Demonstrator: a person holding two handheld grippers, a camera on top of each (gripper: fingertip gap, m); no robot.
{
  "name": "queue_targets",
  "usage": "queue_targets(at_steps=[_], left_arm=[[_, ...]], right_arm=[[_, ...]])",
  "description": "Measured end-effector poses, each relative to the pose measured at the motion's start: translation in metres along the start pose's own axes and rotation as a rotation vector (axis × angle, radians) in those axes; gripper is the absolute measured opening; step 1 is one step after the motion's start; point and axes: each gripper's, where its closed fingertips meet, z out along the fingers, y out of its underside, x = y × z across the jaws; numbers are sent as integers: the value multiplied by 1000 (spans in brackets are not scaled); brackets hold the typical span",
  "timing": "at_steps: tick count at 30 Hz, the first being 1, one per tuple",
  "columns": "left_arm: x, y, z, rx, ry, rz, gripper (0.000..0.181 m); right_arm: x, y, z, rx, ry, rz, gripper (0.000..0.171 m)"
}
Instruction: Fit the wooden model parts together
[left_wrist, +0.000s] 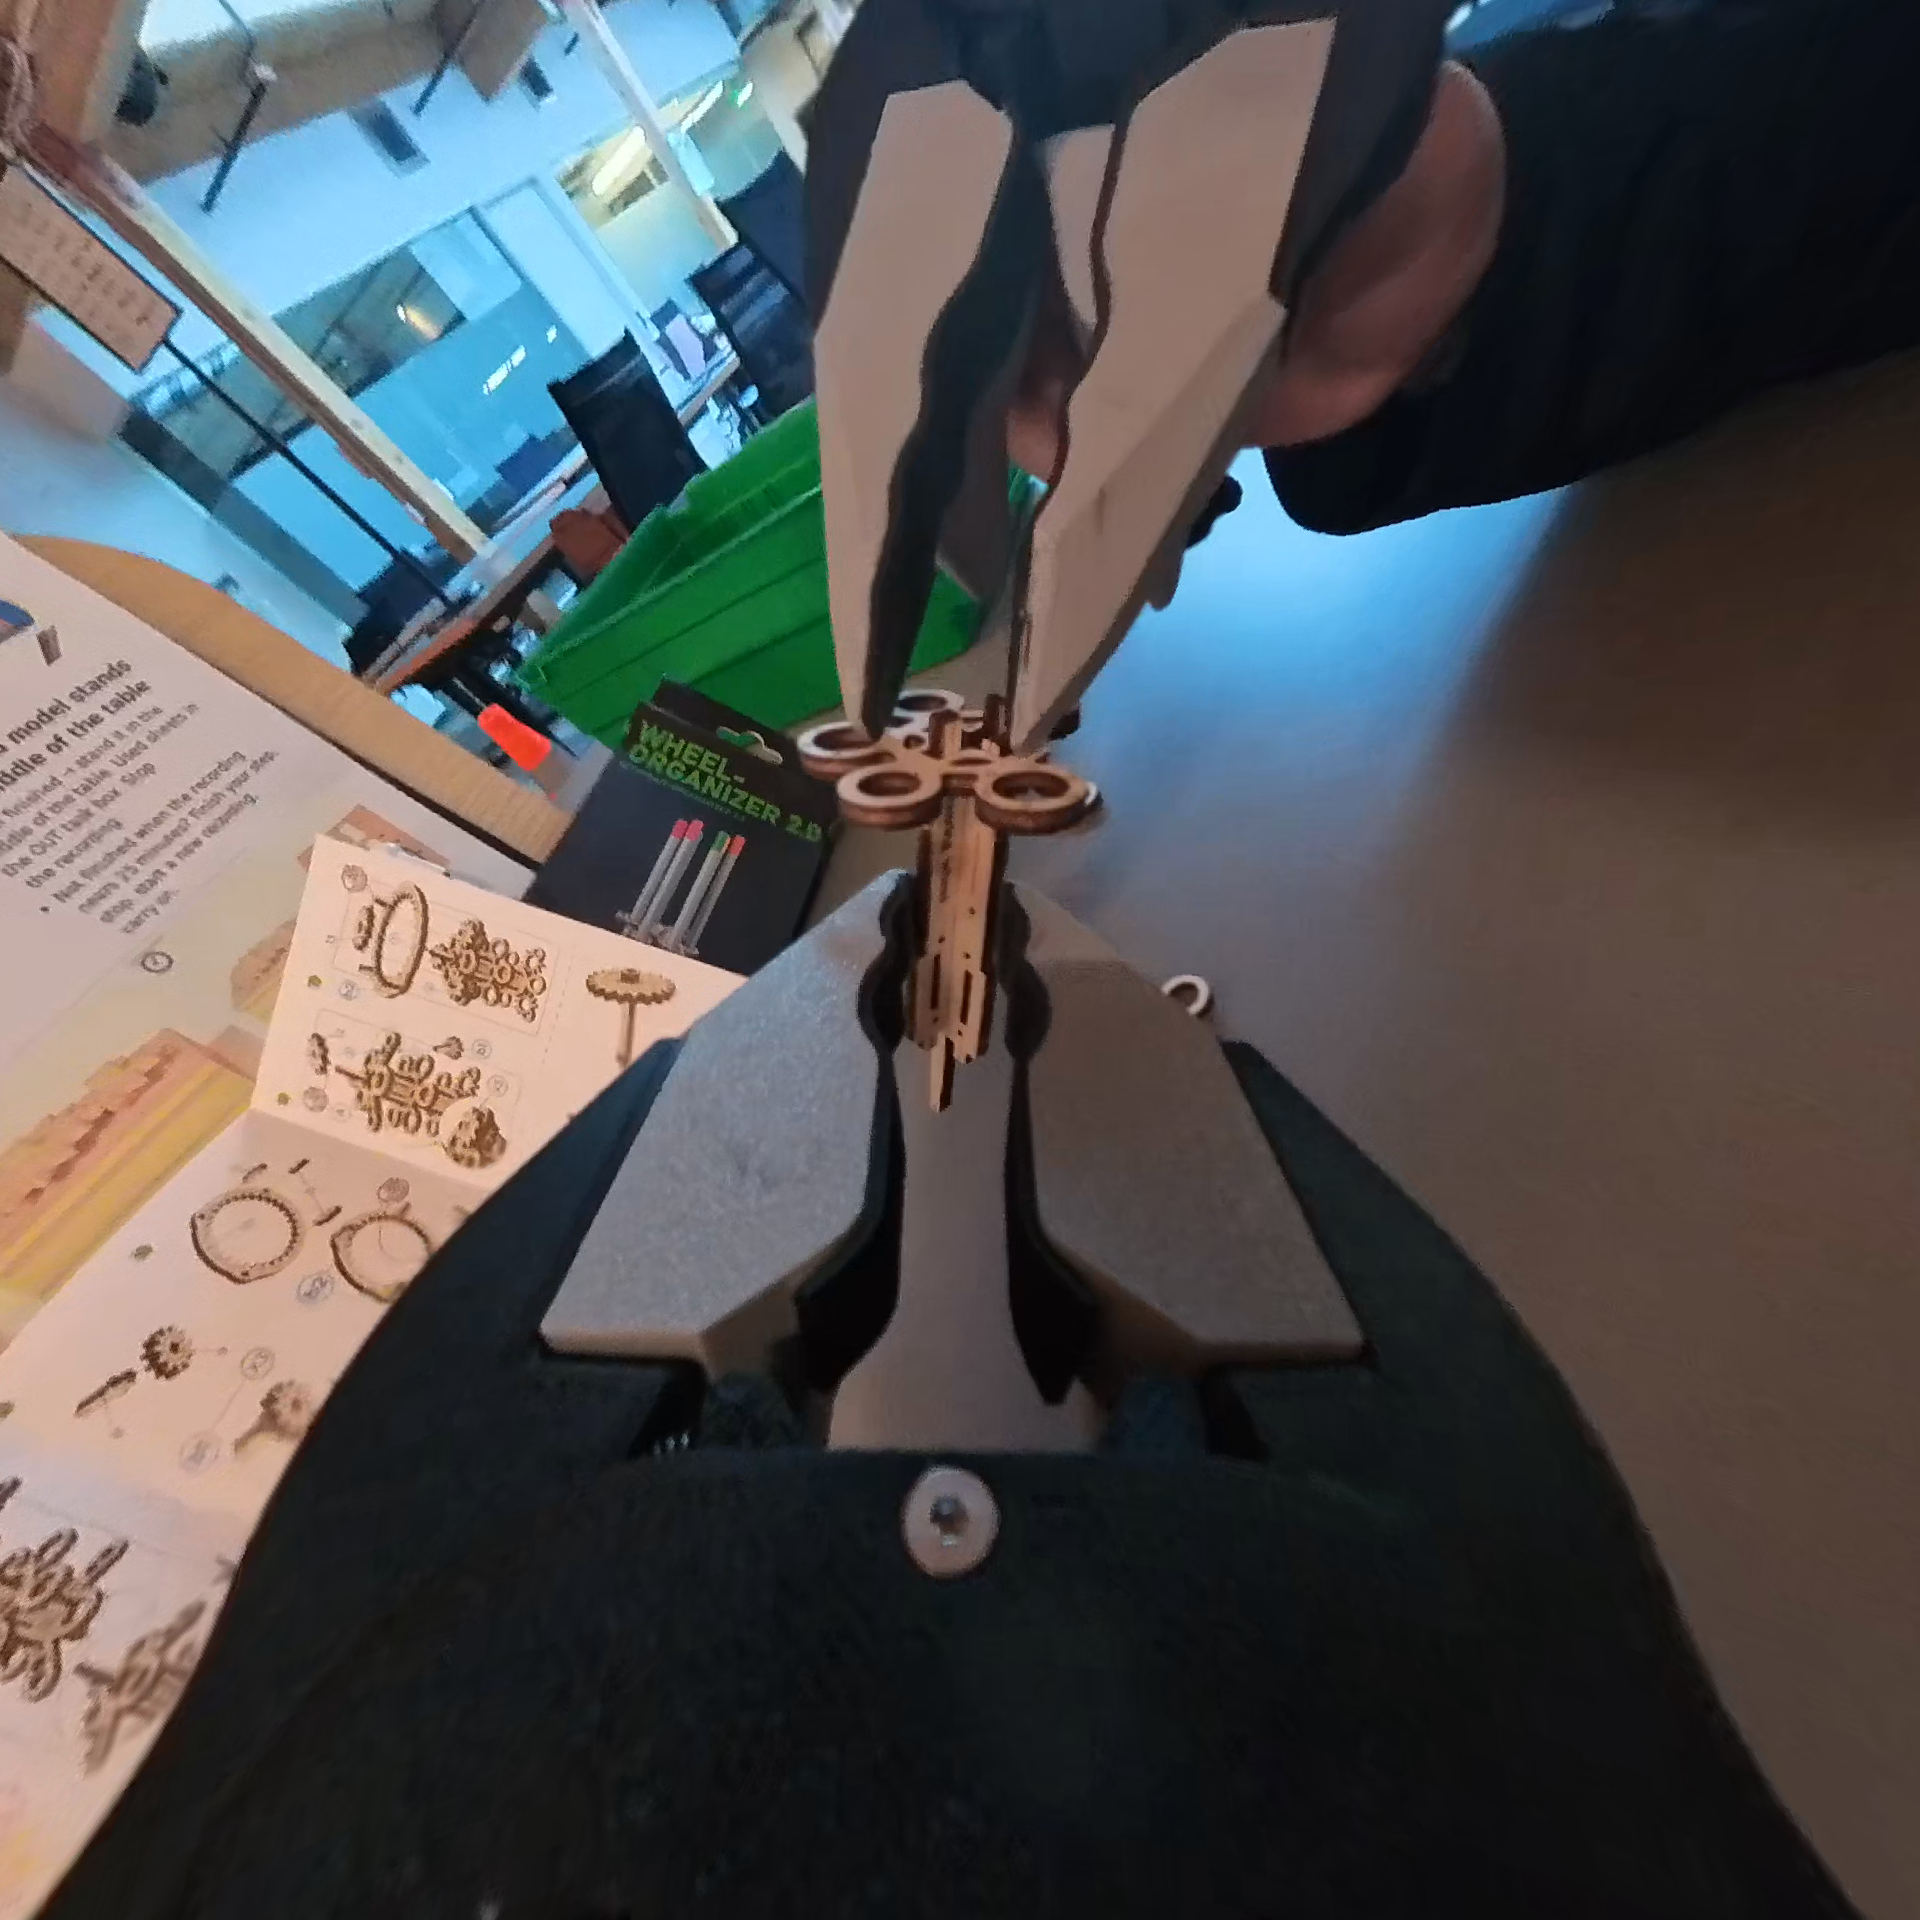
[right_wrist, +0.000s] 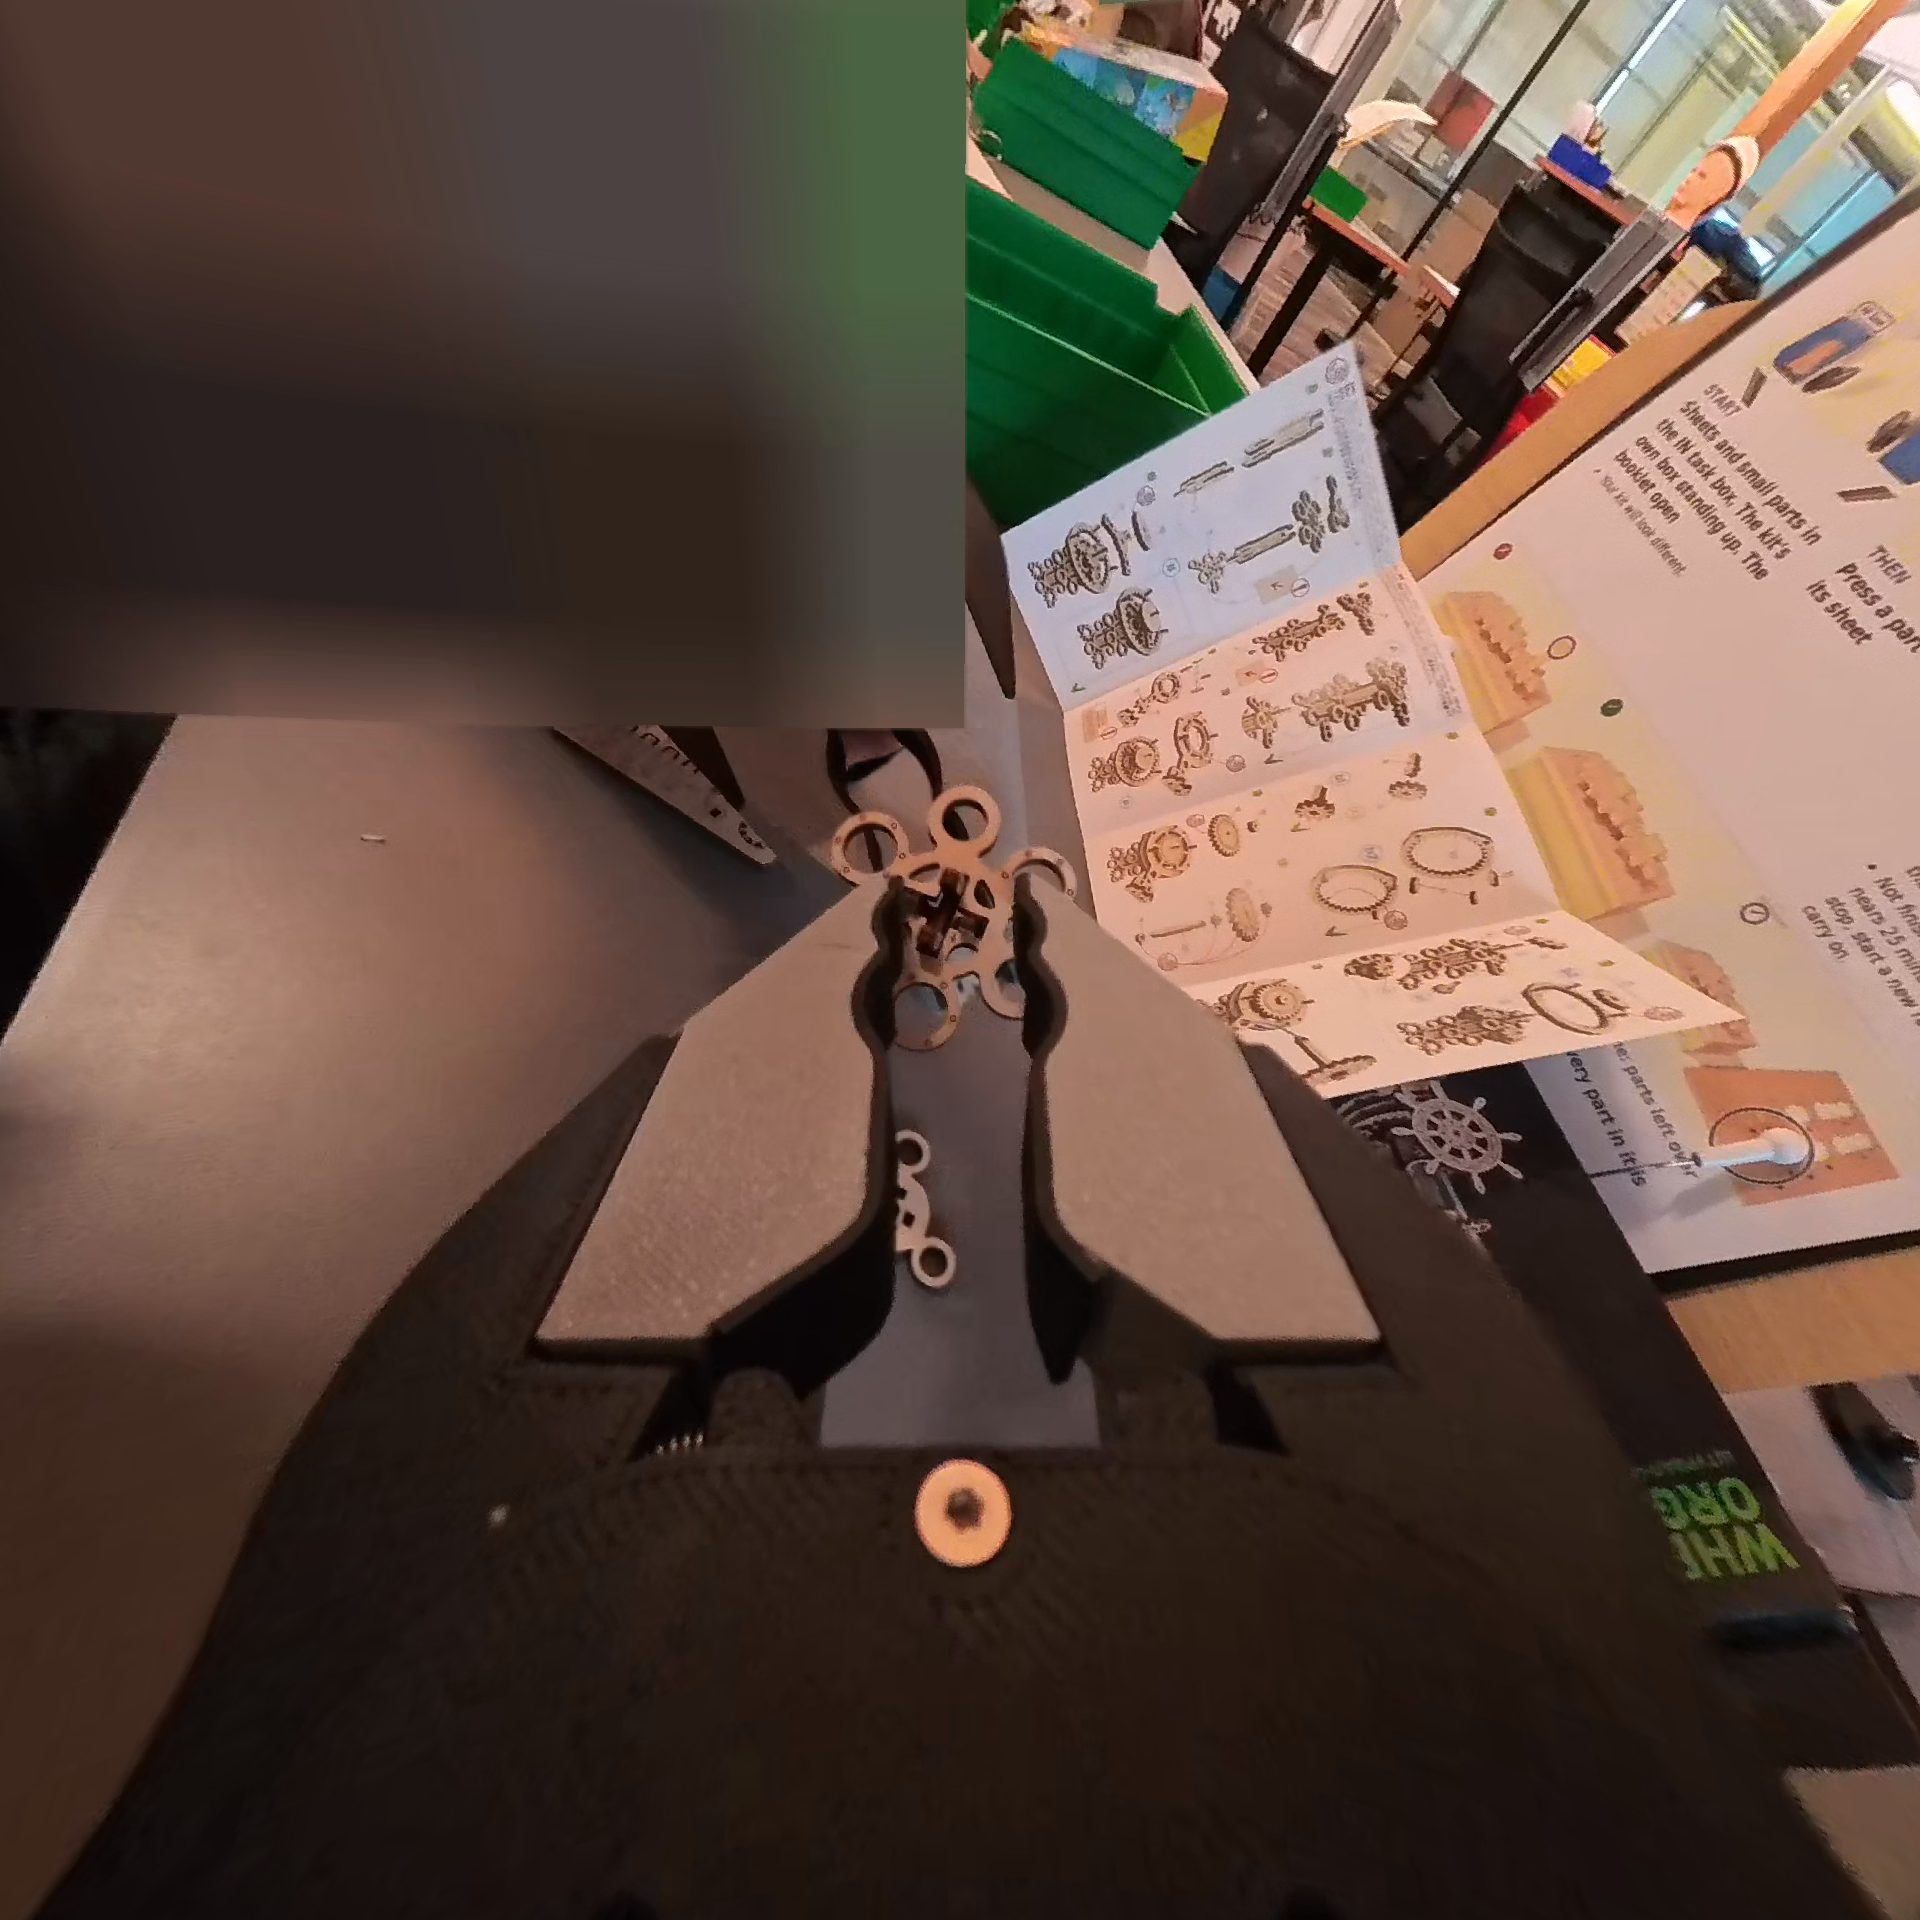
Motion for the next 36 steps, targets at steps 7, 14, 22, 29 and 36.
queue_targets(at_steps=[7,14,22,29,36], left_arm=[[8,0,0,-55,42,-124,12],[12,-7,0,-13,104,-253,12],[10,-7,3,39,93,-193,12],[7,-3,2,20,75,-172,12],[3,2,2,-22,50,-160,12]], right_arm=[[-5,1,-1,-14,15,-70,16],[-7,-4,1,29,28,-82,8],[-1,-3,-8,61,-37,59,16],[0,6,-5,-3,-27,51,26],[-1,-4,-11,22,-23,39,19]])
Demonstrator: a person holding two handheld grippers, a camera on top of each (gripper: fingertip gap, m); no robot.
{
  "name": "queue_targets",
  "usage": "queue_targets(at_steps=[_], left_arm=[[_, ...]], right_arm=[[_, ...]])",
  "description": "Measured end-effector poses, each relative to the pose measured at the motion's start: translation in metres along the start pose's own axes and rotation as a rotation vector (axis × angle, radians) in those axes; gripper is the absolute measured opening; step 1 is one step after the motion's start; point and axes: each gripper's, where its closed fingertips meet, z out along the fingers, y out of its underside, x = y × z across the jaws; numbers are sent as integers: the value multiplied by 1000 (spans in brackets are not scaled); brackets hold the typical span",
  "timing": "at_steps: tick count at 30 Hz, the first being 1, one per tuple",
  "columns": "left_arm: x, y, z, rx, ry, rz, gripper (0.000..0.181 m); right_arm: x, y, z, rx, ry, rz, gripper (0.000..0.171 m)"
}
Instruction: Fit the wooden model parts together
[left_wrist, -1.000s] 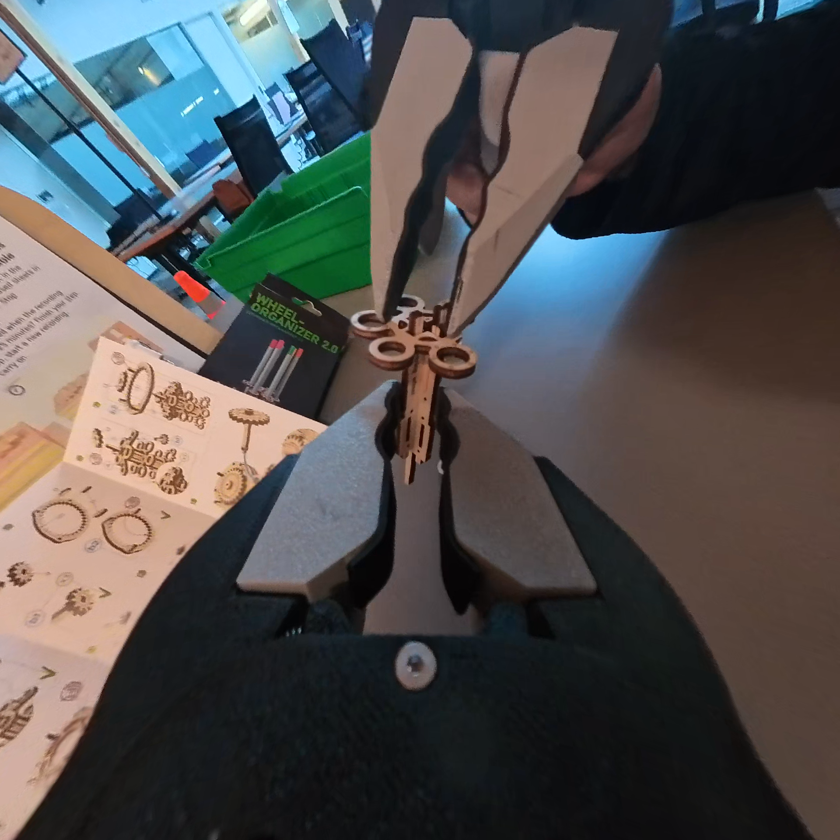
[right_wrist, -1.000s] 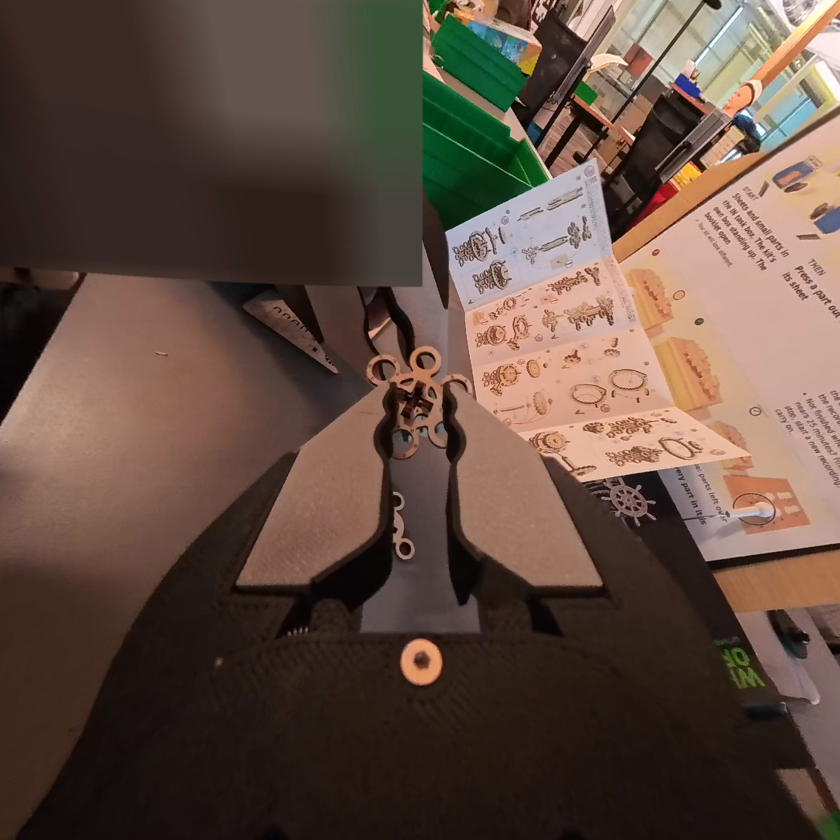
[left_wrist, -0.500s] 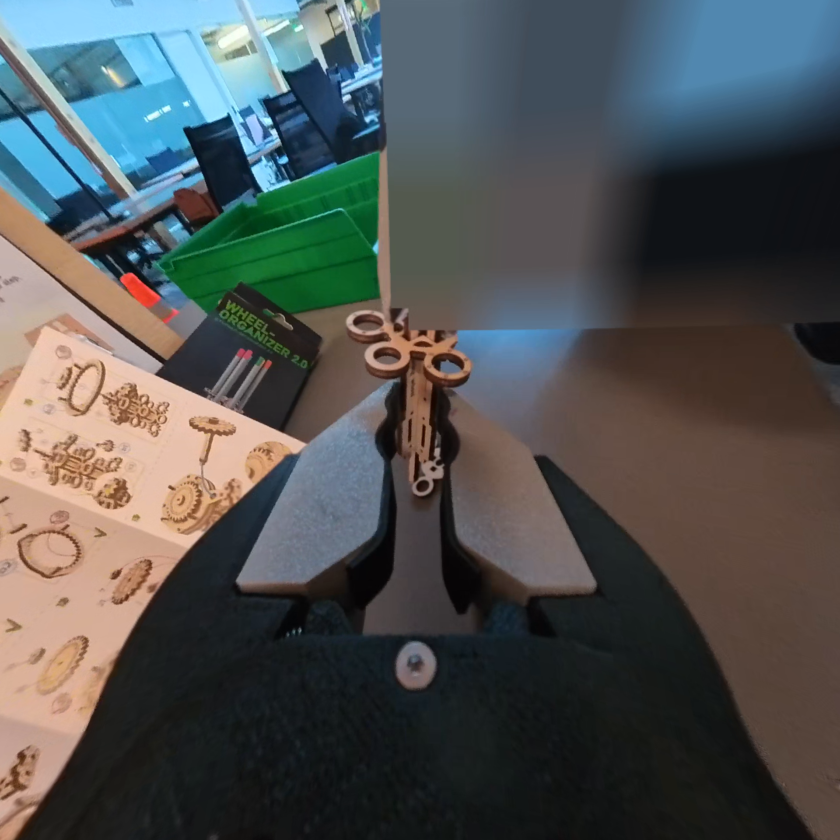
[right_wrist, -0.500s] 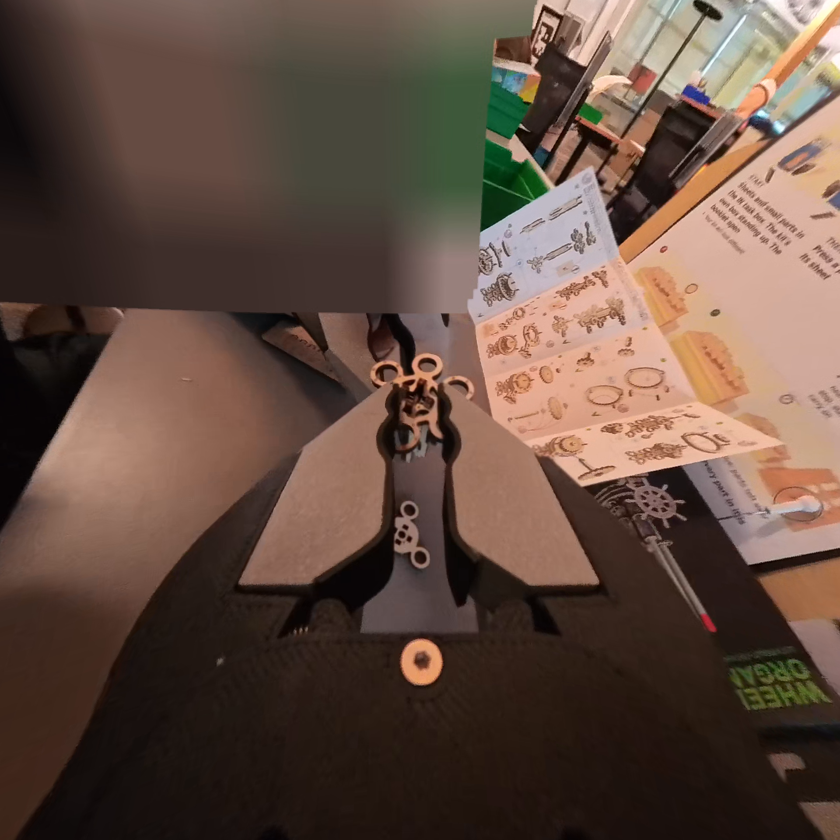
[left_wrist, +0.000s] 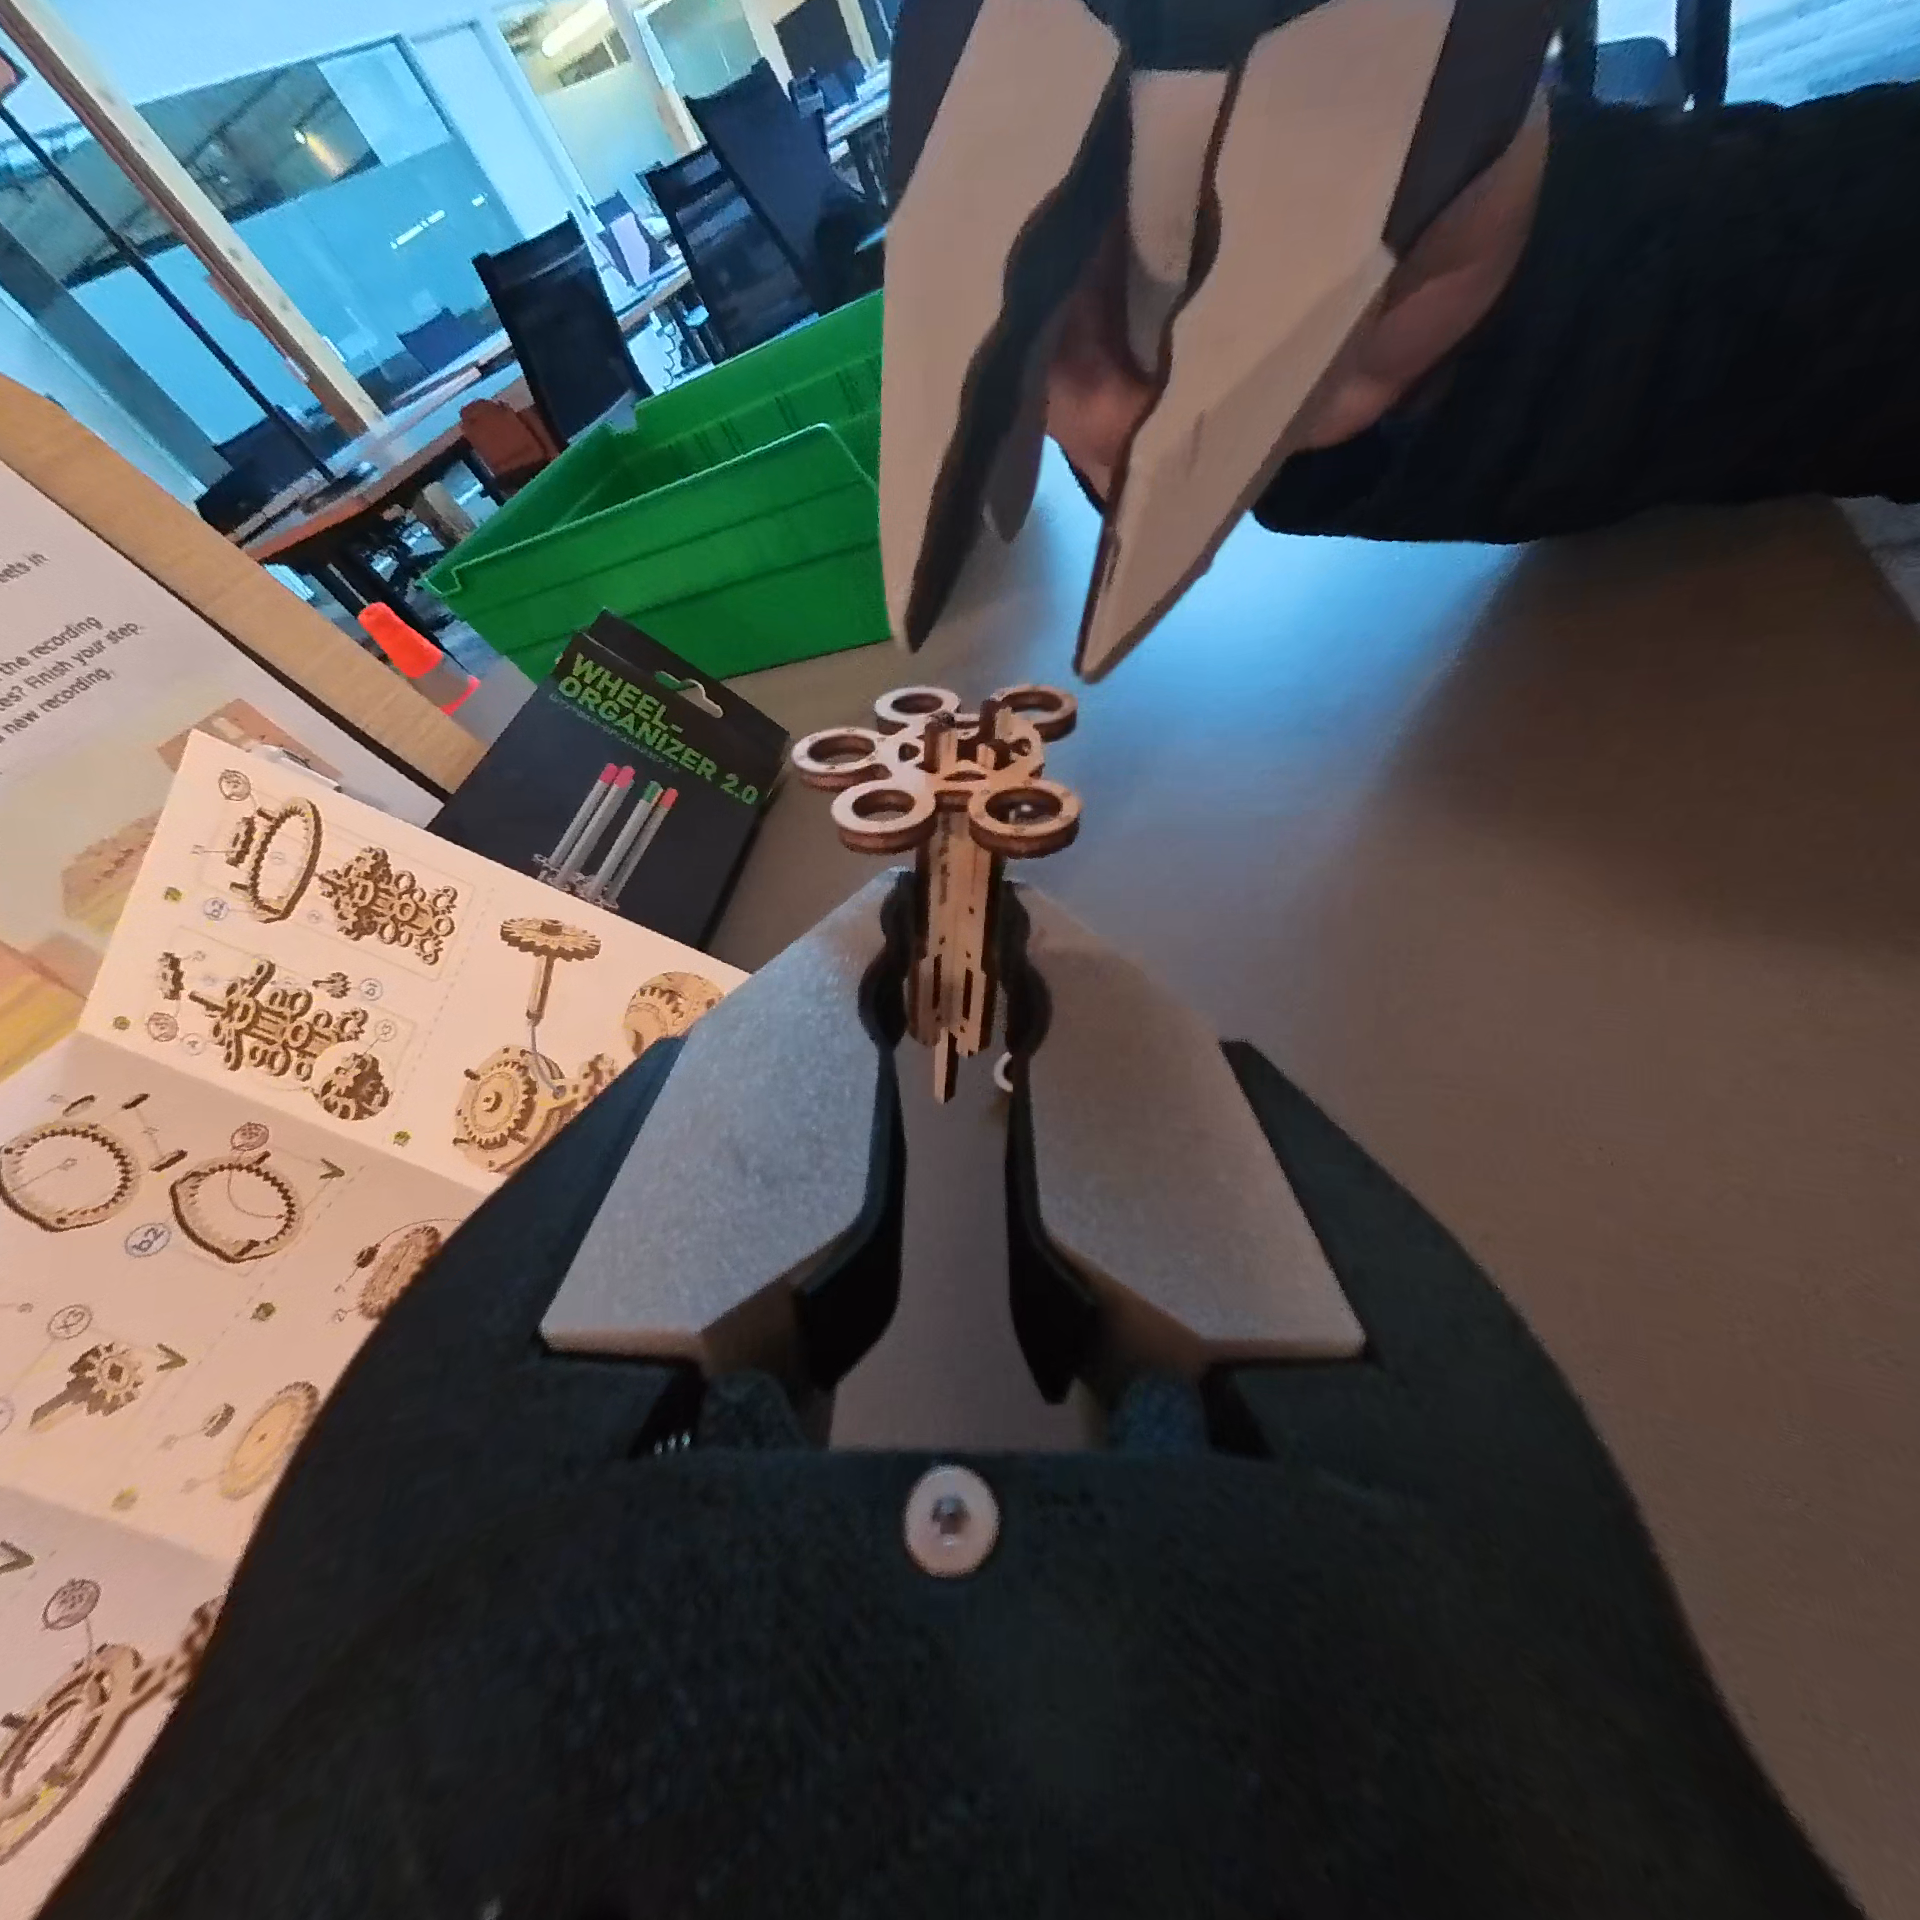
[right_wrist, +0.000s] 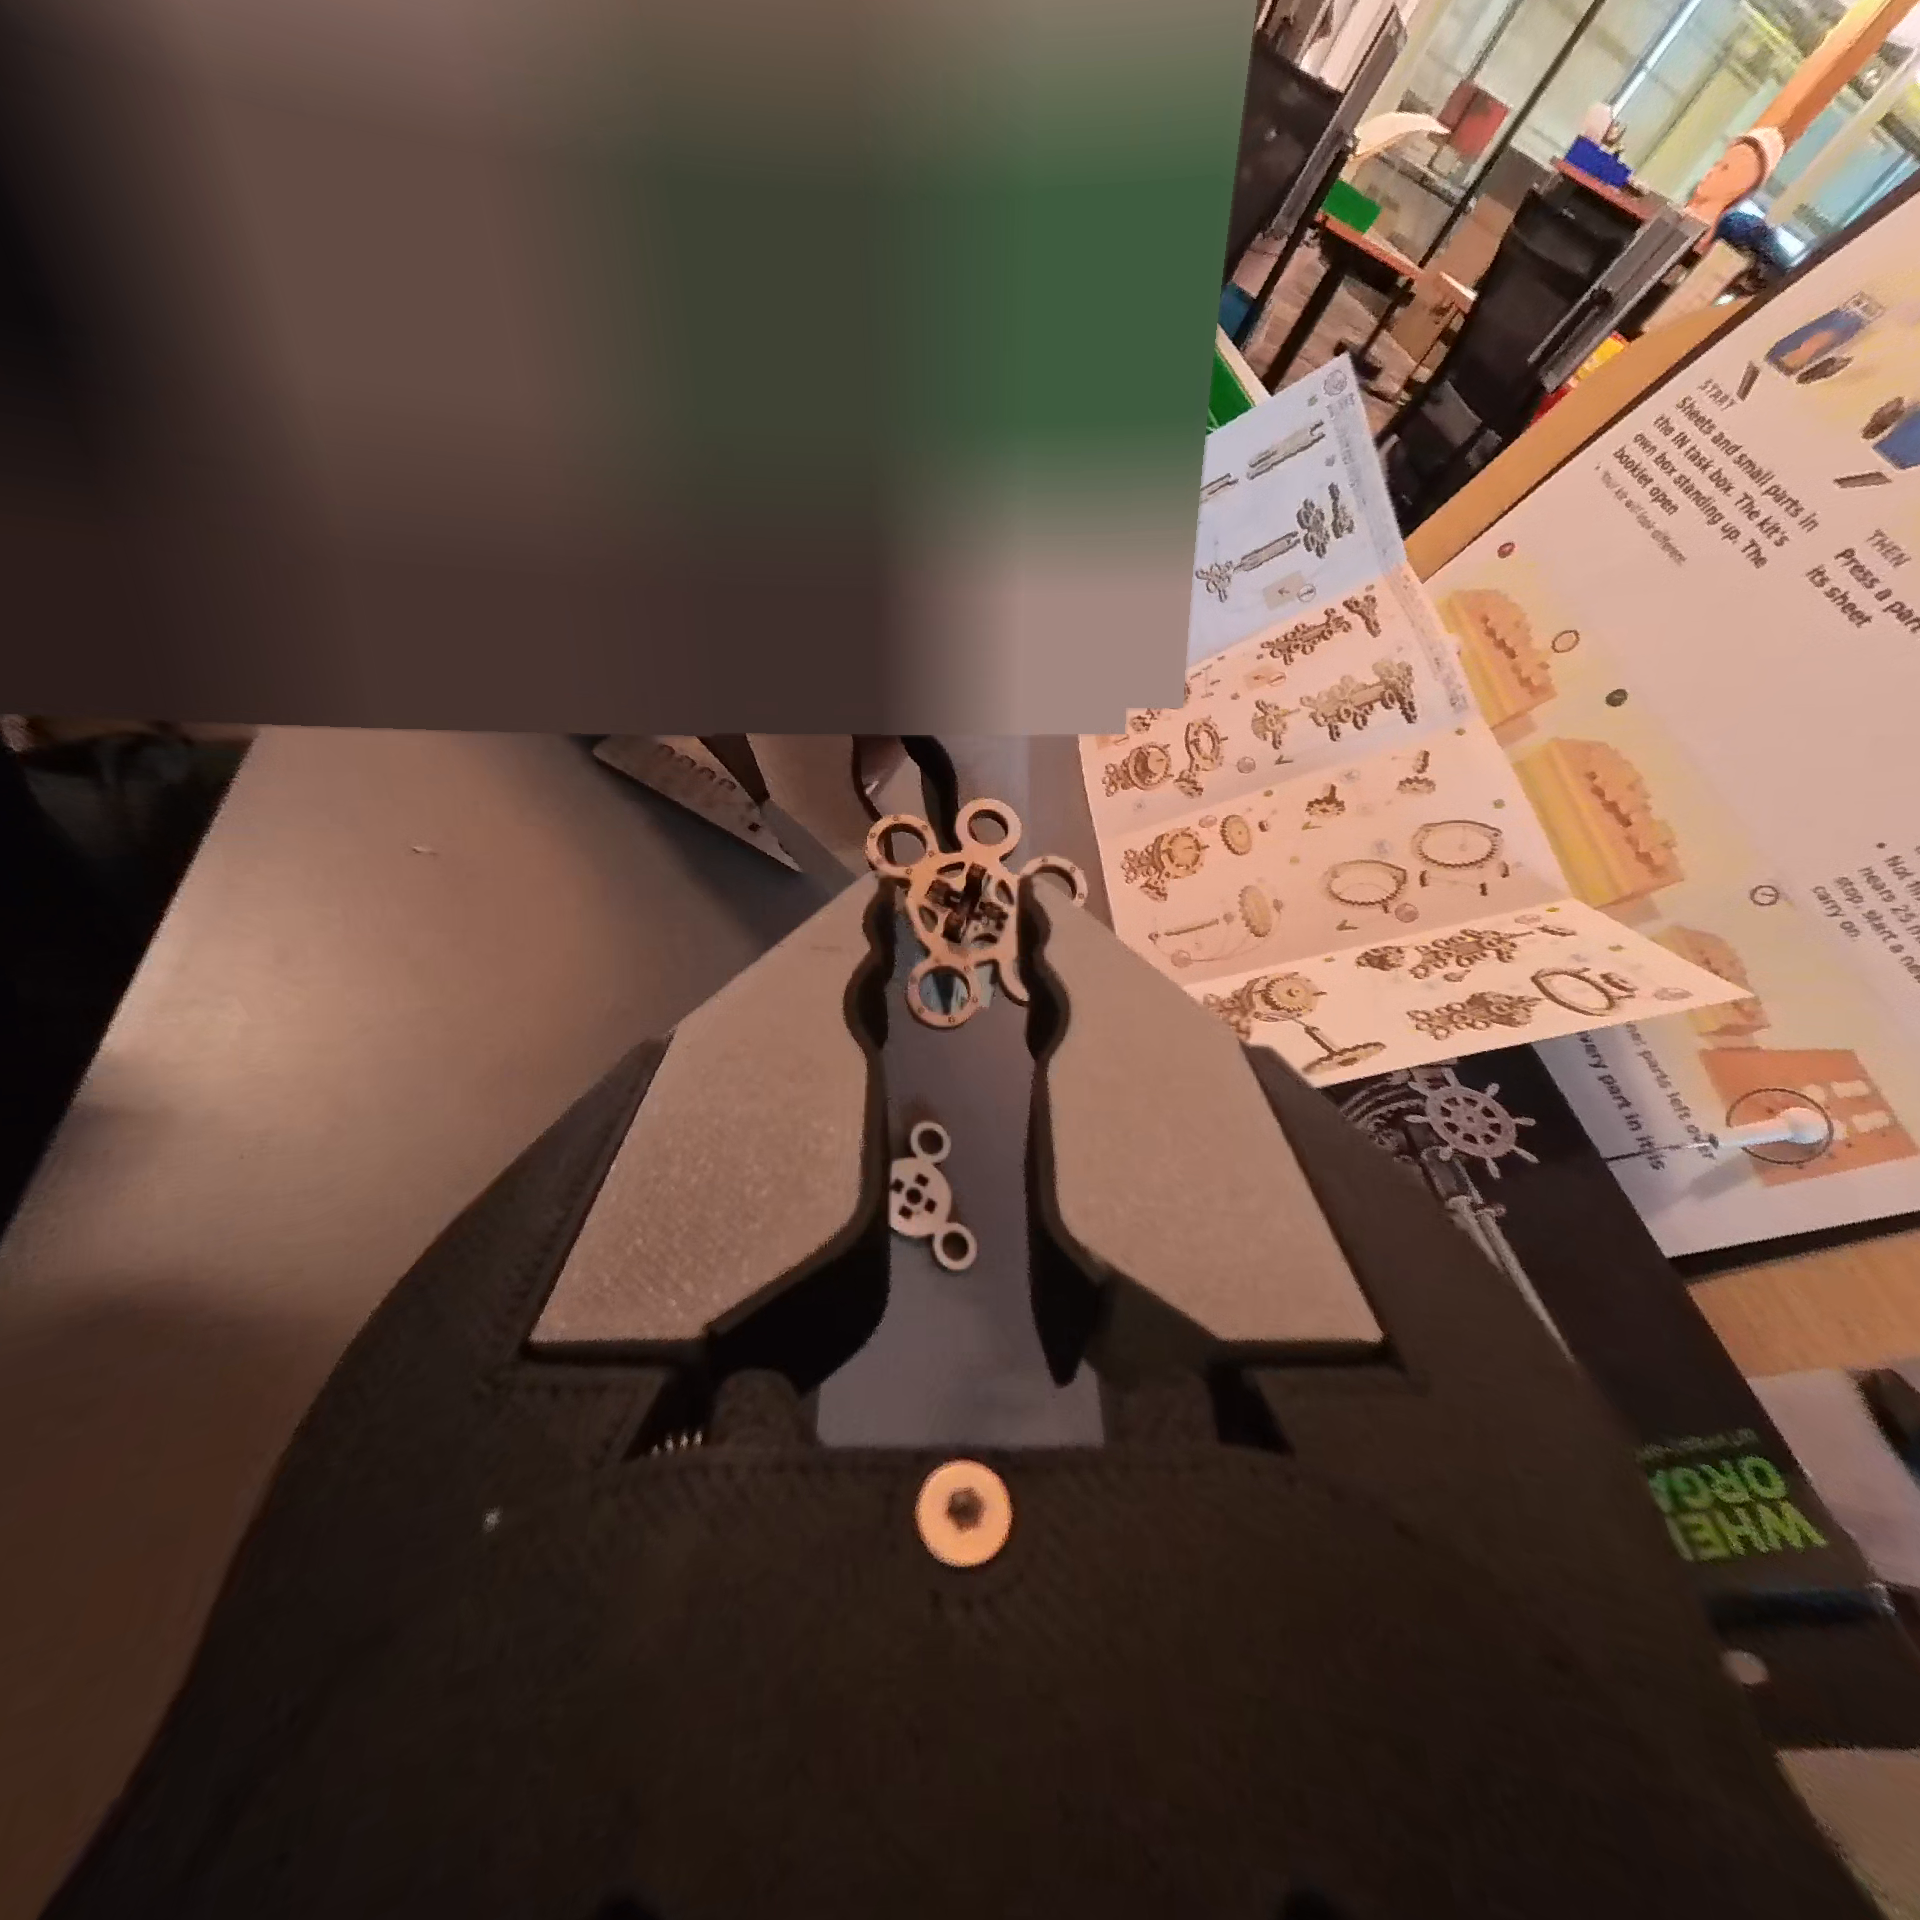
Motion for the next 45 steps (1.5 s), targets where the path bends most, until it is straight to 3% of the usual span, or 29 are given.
queue_targets(at_steps=[14,29,34,37,39,43,45], left_arm=[[0,-7,-3,13,-40,79,11],[16,-20,-10,163,82,97,11],[13,-11,-8,101,14,234,11],[3,-7,-6,6,-107,351,12],[5,-4,-3,-48,-88,253,12],[16,-20,-11,114,293,-397,12],[6,-20,-18,170,362,-566,12]], right_arm=[[-2,5,5,4,-32,48,18],[-16,-6,1,18,-36,-87,18],[-18,3,4,-53,4,-184,18],[-14,8,4,-86,60,-251,18],[-11,10,3,-68,48,-204,18],[11,-6,-15,112,-29,136,21],[21,-18,-30,245,-80,272,23]])
